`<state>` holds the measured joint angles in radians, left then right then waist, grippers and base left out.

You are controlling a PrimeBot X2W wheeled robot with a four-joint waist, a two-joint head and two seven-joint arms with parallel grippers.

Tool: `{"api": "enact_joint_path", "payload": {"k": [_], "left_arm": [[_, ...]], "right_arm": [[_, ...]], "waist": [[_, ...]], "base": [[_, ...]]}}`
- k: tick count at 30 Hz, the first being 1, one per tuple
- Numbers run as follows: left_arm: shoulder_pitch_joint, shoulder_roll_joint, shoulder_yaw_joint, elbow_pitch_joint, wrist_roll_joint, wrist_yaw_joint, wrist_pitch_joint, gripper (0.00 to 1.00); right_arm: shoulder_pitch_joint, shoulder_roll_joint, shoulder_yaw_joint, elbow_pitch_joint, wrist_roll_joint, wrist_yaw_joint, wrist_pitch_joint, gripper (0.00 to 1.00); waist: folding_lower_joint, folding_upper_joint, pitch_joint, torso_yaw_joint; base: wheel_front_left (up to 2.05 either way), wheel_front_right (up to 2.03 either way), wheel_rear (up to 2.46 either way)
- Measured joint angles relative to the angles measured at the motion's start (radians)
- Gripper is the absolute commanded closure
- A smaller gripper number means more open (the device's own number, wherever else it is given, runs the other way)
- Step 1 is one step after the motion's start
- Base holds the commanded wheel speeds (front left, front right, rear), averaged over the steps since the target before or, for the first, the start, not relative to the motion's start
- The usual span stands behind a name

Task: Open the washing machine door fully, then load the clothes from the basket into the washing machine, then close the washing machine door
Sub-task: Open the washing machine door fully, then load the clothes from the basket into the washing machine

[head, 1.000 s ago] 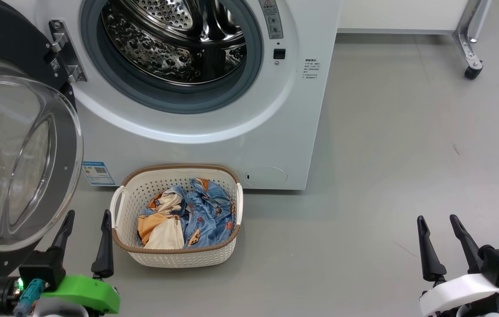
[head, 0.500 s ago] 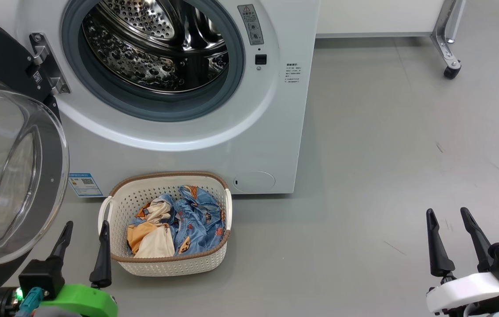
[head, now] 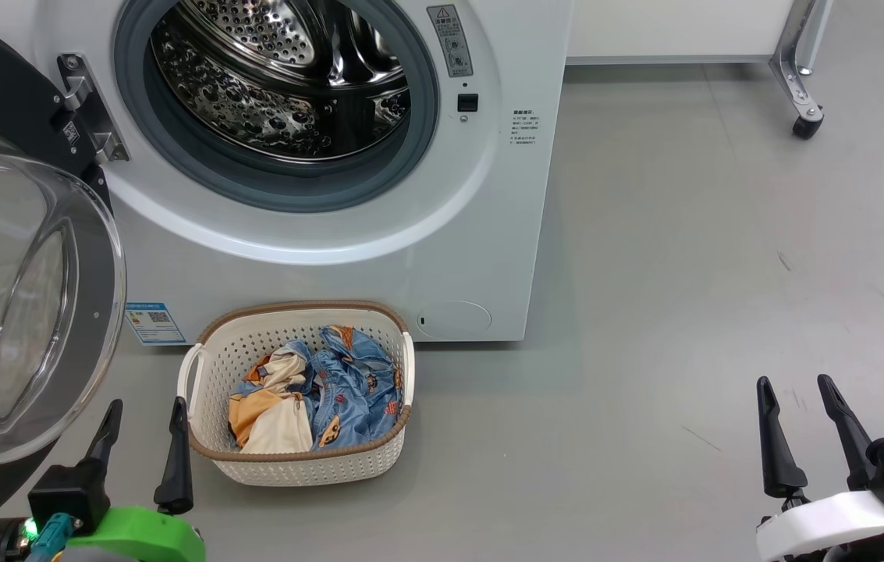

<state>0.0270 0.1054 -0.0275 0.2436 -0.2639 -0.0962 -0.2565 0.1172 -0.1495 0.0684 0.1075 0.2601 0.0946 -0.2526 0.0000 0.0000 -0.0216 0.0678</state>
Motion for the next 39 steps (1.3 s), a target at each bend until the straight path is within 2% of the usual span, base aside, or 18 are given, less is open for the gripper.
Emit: {"api": "enact_joint_path", "payload": {"k": [39], "left_arm": [[-0.001,-0.003,0.006,-0.004,0.033,-0.002,0.000,0.00]], "right_arm": [[0.016,0.022,-0.012,-0.009,-0.007,0.000,0.000,0.00]], "waist": [[0.0000,0.0000,0.015,0.016]], "base": [[0.00,0.00,0.00]]}}
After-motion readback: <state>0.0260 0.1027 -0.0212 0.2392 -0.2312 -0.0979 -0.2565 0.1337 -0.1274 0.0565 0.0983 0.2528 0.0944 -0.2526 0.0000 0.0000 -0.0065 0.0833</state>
